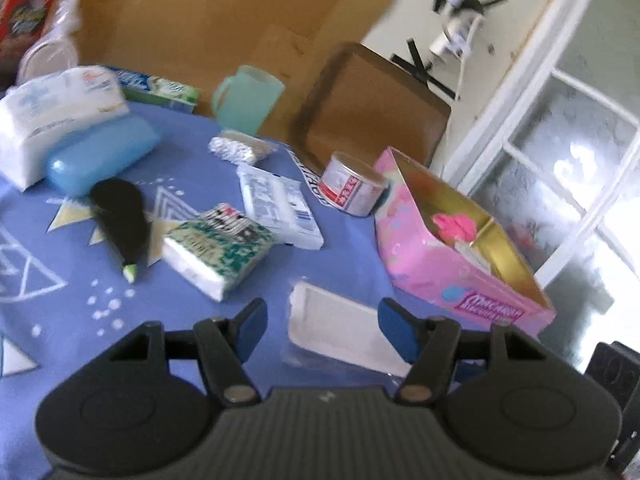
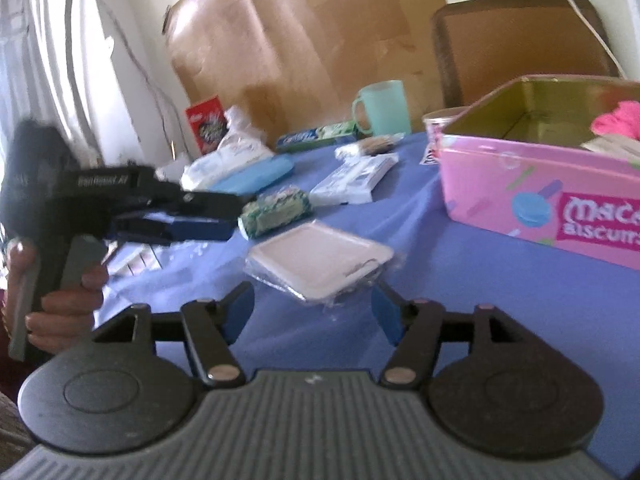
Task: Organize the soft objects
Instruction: 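Carry the clear plastic tray into the pink tin and release it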
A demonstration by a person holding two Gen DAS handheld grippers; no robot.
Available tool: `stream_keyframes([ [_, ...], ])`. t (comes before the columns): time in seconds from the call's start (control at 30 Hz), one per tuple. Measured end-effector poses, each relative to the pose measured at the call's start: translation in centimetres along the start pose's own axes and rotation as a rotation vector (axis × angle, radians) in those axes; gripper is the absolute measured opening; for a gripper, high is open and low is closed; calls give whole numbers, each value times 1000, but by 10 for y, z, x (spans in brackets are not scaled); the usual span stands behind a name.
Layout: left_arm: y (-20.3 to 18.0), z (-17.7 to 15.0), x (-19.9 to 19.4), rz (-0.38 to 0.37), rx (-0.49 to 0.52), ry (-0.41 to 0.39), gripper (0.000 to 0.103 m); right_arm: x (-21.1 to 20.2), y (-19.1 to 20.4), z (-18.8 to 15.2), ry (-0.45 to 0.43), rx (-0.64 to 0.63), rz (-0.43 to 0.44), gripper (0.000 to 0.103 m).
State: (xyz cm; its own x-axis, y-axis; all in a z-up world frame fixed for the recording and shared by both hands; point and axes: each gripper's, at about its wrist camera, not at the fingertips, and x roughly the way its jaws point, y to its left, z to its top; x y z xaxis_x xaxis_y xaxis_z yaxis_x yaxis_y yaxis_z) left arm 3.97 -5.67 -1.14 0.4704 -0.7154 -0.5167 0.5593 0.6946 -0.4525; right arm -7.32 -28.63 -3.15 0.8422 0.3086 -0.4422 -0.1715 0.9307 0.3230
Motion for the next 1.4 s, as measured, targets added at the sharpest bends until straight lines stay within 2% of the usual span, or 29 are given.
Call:
stream_keyframes([
  [0.07,-2,3,14,13,7,20,67,6,6,0,17,-55,-32,72],
  [0.13,-1,5,31,19,-11,64,68,13,8,0,39,-96,-65,72],
  [0.2,-1,3,47,-2,-16,101,64,20,10,-1,55,-127,-90,72],
  [0.27,-10,0,50,17,22,99,50,26,13,-2,49,-163,-111,70],
  [0.3,-15,-1,50,21,33,104,50,27,15,-3,42,-173,-137,68],
  [0.37,-22,-1,41,10,57,90,50,25,16,-2,14,-185,-203,62],
  [0.5,-46,13,25,-32,110,24,50,2,13,4,-84,-175,-202,62],
  [0.67,-96,36,31,-106,220,-41,50,-32,10,14,-238,-261,-349,62],
  [0.9,-163,53,85,-174,334,-63,50,-61,-42,34,-282,-145,-508,62],
  [1.0,-177,54,108,-138,371,-82,52,-50,-58,43,-259,-107,-599,64],
  [1.07,-177,54,118,-94,375,-69,52,-41,-67,45,-233,-87,-664,70],
  [1.17,-163,51,108,-110,334,-58,52,-51,-71,39,-263,-43,-646,74],
  [1.33,-138,46,71,-123,314,-97,52,-61,-59,28,-325,-24,-618,74],
  [1.4,-127,40,55,-117,318,-122,56,-60,-53,28,-342,-13,-592,74],
])
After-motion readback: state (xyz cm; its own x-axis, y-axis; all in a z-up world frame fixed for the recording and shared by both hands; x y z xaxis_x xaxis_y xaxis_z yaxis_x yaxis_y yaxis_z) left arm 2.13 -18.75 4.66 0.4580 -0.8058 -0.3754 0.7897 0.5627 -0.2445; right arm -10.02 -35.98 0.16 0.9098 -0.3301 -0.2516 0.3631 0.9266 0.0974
